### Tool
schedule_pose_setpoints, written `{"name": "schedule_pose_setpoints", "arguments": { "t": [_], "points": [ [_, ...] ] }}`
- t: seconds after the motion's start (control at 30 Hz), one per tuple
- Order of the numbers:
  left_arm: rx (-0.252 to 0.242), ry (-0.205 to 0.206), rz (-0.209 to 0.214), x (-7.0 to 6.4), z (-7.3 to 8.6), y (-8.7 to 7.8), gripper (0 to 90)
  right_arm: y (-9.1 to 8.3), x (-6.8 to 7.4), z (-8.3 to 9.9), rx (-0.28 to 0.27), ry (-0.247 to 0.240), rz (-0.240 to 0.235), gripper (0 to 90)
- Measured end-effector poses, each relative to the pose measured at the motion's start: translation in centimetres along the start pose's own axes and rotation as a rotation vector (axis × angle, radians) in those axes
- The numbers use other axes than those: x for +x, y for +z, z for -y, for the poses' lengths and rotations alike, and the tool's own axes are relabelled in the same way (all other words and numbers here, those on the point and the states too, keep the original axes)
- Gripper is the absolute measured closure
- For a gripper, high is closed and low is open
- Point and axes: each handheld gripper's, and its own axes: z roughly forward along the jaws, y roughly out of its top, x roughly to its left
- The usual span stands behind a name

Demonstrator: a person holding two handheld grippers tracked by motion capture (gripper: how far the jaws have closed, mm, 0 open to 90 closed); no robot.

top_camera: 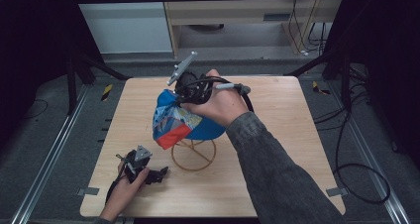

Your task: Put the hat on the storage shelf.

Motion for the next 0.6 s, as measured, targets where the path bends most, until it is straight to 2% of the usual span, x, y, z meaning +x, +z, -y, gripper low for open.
{"name": "schedule_pose_setpoints", "arguments": {
  "t": [0.1,0.4,0.47,0.6],
  "points": [
    [0.000,0.000,0.000,0.00,0.00,0.00,0.0,-0.04,-0.01,0.04,-0.002,0.001,0.003,83.3],
    [0.001,0.000,0.000,0.00,0.00,0.00,0.0,-0.13,0.01,0.32,-0.005,0.003,0.018,70.1],
    [0.000,0.000,0.000,0.00,0.00,0.00,0.0,-0.18,0.06,0.32,-0.005,0.009,0.027,63.5],
    [0.001,0.000,0.001,0.00,-0.01,-0.01,0.0,-0.43,0.16,0.29,-0.013,0.016,0.029,56.0]
  ]
}}
